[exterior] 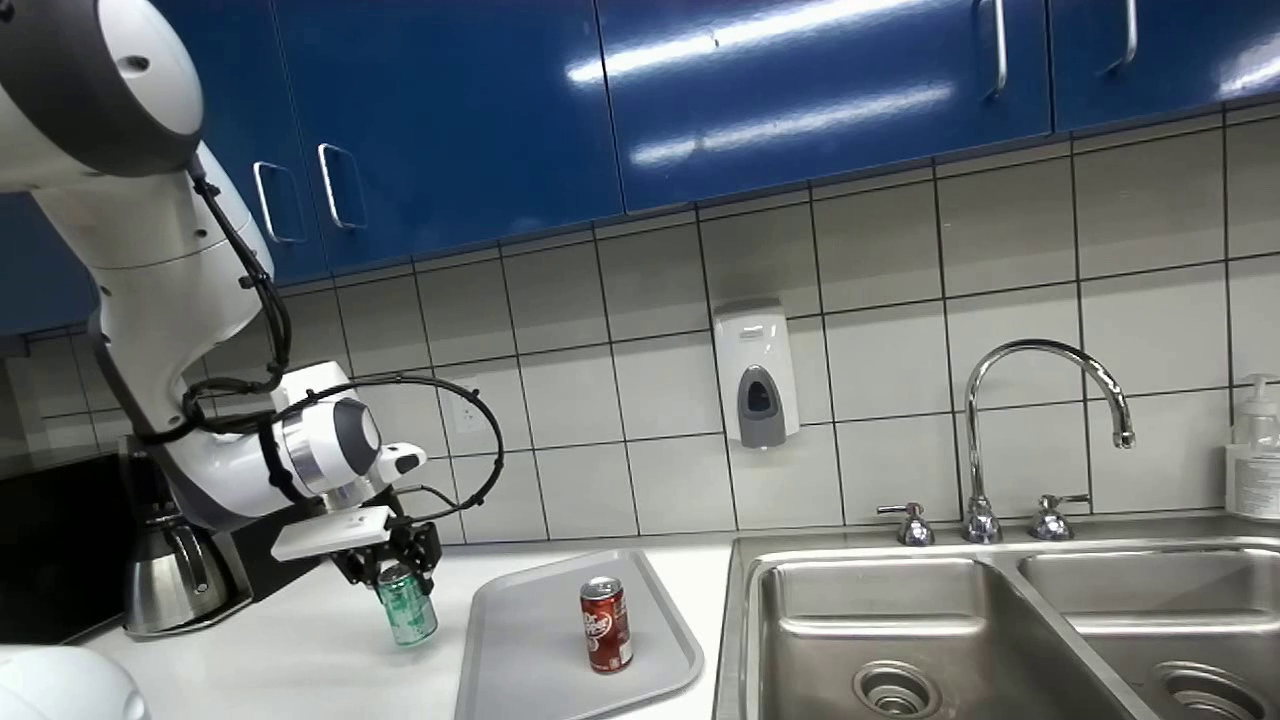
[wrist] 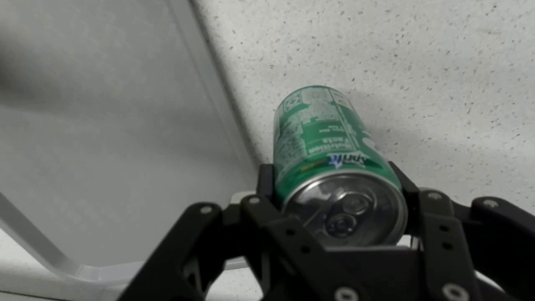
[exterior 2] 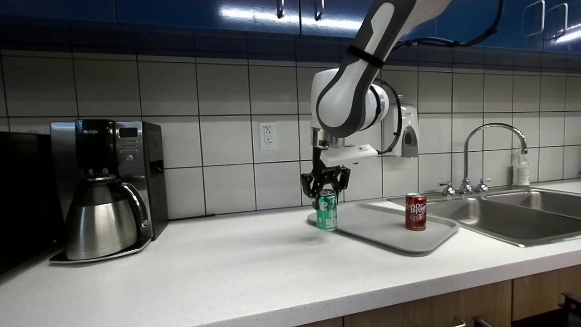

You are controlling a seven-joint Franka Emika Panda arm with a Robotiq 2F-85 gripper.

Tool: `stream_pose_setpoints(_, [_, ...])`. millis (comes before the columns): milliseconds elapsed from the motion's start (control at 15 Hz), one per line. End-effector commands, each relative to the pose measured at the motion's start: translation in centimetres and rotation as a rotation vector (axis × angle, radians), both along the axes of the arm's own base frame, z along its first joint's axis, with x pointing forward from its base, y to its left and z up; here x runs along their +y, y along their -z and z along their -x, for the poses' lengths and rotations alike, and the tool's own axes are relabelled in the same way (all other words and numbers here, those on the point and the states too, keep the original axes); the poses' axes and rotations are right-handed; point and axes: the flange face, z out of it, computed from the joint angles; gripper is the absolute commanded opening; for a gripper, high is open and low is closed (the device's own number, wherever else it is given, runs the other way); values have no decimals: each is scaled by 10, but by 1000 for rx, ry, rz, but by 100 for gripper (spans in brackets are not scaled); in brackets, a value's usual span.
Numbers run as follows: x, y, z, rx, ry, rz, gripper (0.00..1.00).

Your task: Put the two soda cans onto the tray

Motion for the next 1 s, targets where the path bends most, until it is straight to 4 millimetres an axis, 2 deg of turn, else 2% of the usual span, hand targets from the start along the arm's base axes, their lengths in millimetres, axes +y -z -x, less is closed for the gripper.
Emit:
stream_pose_setpoints(0, [-15,-15,-4,-40,42,13,38])
stream_pose_setpoints(933, [-75,-10,-21,-49,156,24,38])
